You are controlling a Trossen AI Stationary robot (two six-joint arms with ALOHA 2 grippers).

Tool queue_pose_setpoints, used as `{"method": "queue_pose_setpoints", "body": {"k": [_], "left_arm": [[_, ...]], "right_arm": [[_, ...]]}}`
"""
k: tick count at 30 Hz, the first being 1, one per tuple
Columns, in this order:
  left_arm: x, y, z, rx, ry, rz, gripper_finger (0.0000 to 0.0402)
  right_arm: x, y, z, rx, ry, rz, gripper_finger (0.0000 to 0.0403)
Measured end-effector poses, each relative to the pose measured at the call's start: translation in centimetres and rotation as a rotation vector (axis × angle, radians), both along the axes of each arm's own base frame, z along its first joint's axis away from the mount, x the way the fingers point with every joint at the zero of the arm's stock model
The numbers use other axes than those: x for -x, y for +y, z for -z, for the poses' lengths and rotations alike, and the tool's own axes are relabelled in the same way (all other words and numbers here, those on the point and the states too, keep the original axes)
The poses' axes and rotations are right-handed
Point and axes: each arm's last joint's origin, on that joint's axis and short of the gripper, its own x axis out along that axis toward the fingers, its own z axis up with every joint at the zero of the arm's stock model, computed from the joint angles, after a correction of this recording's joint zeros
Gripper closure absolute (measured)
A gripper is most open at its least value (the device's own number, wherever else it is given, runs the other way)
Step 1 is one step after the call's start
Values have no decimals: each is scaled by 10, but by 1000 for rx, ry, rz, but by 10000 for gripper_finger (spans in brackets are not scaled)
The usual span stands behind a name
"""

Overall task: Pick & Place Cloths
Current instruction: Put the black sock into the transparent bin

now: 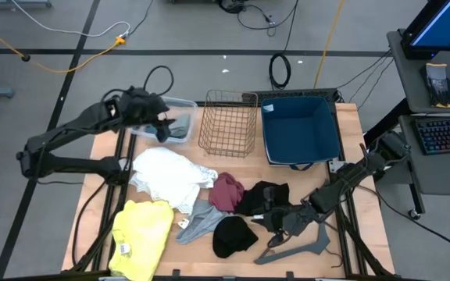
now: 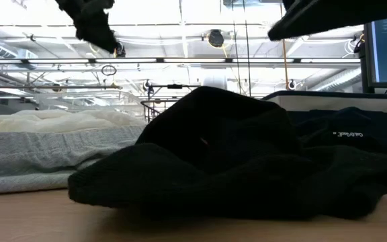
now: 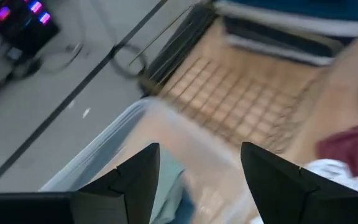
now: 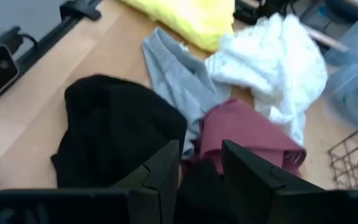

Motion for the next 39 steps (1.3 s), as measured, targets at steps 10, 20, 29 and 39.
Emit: {"method": "queue_pose_setpoints", "body": {"k": [10,20,29,39], "left_arm": [[0,-31,-10,-18,-70,188,172],[-5,-50,-10,3,-80,273,172],[-6,-54,-10,3,-85,243,172],[-6,-54,-10,7,-86,237,172]], "right_arm": [[-2,3,-4,4,-38,-64,286],[-9,12,8,-86,-8,-166,286],[-29,28,27,-60,-3,-208,286],[-62,48,33,39,176,-201,280]]}}
